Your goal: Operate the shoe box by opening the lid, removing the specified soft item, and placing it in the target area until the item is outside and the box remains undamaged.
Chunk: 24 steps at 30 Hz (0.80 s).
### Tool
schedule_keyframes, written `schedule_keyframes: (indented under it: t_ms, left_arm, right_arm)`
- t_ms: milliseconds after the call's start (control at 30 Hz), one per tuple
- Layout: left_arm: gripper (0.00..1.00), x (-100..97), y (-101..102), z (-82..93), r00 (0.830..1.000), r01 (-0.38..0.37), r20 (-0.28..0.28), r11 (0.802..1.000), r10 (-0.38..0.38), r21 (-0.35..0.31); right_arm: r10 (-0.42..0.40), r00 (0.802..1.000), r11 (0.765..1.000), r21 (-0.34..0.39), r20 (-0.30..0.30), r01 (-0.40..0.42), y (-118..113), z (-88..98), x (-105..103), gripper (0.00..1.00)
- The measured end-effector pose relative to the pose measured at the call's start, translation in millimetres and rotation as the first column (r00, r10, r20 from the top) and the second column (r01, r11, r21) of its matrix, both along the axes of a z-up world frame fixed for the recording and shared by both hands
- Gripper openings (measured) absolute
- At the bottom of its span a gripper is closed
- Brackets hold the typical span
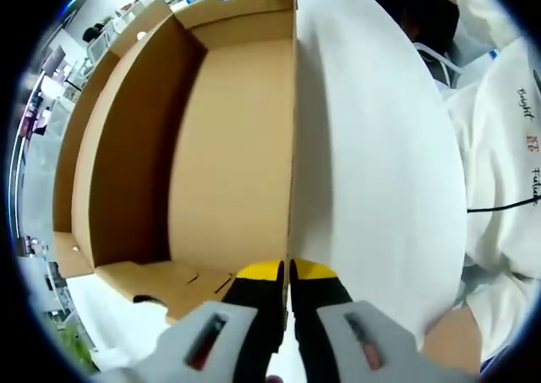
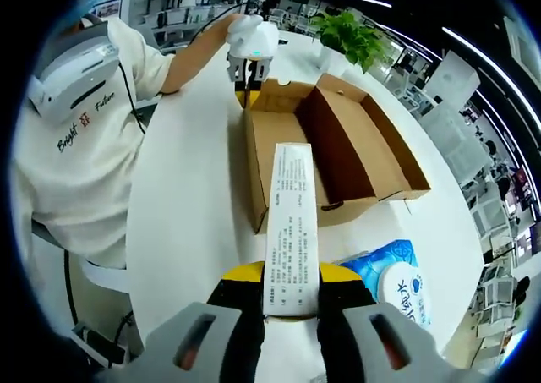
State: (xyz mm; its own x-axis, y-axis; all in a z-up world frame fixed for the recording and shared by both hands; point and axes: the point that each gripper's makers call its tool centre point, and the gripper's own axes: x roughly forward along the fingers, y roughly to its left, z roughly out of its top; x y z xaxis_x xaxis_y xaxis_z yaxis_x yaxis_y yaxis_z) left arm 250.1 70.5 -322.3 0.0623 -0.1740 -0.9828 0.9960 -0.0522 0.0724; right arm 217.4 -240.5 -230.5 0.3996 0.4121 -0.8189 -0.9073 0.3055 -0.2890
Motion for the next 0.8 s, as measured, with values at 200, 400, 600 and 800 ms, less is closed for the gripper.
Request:
schedule_keyframes:
  t_ms: [200,400,600,800]
  left_arm:
    - [0.03,0.3,0.2,0.2,1.000,0.000,-0.001,1.000,0.000,-0.001]
    - [0.03,0.5,0.6,0.4,1.000,0.002,0.000,1.000,-0.002,-0.002]
    - [0.03,0.9,0.8,0.4,1.000,0.001,-0.002,1.000,-0.001,-0.004]
    - [0.03,1.0,0.8,0.5,1.000,0.001,-0.002,1.000,-0.001,-0.002]
  right_arm:
    - [-0.020,1.000,0.998,-0.054,-0.010,0.020,-9.0,-9.8,0.3,0.20]
    - [-0.015,1.000,0.997,-0.071,0.006,0.015,-16.3,-12.2,-0.5,0.20]
    - [-0.038,0.999,0.996,-0.083,0.011,0.039,-32.4,-8.8,-4.8,0.20]
    - [-0.051,0.999,0.995,-0.082,-0.007,0.051,-45.7,-15.9,-16.4,0.20]
